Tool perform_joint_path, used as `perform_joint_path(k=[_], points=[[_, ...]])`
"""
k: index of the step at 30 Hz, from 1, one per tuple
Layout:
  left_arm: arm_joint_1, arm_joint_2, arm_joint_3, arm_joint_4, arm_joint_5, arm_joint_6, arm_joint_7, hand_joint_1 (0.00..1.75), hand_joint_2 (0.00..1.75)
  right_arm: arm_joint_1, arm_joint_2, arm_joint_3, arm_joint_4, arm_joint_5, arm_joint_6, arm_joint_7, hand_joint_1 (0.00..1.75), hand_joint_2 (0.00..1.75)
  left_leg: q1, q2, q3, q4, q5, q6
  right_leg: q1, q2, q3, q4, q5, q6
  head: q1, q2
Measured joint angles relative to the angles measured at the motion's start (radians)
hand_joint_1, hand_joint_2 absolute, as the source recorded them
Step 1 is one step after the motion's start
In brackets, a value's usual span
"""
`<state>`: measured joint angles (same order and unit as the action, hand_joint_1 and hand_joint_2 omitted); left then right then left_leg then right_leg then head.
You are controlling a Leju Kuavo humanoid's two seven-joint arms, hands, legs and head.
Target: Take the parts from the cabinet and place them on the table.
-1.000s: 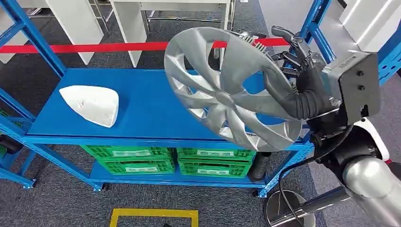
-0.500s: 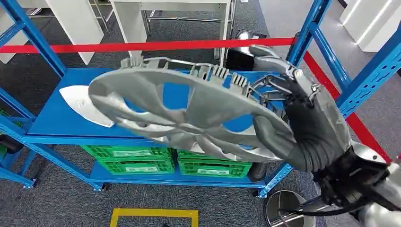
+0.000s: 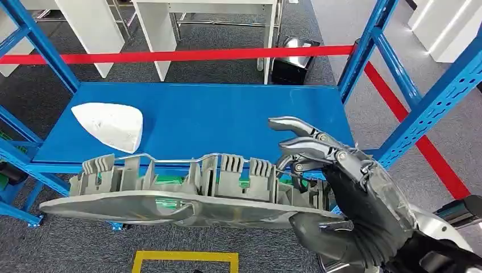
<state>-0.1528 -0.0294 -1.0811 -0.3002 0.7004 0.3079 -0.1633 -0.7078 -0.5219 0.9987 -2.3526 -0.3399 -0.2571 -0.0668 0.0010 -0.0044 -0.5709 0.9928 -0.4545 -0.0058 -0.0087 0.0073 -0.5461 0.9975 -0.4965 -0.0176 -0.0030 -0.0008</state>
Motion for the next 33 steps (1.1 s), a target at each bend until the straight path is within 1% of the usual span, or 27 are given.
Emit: perform_joint_path(k=[20, 26, 33], points=[[0.001, 0.001, 0.0, 0.0, 0.02, -0.006, -0.008, 0.0, 1.75, 0.012, 0.013, 0.019, -0.015, -0.003, 0.02, -0.011, 1.75, 1.75, 0.0, 0.0, 0.0, 0.0, 0.0, 0.0, 0.0, 0.0, 0.0, 0.0, 0.0, 0.0, 0.0, 0.0], [-0.001, 0.001, 0.0, 0.0, 0.038, -0.007, 0.005, 0.0, 1.75, 0.012, 0.017, 0.019, -0.015, -0.011, 0.033, -0.018, 1.75, 1.75, 0.0, 0.0, 0.0, 0.0, 0.0, 0.0, 0.0, 0.0, 0.0, 0.0, 0.0, 0.0, 0.0, 0.0], [-0.001, 0.002, 0.0, 0.0, 0.055, -0.024, -0.014, 0.0, 1.75, 0.012, 0.02, 0.019, -0.015, -0.017, 0.039, -0.018, 1.75, 1.75, 0.0, 0.0, 0.0, 0.0, 0.0, 0.0, 0.0, 0.0, 0.0, 0.0, 0.0, 0.0, 0.0, 0.0]])
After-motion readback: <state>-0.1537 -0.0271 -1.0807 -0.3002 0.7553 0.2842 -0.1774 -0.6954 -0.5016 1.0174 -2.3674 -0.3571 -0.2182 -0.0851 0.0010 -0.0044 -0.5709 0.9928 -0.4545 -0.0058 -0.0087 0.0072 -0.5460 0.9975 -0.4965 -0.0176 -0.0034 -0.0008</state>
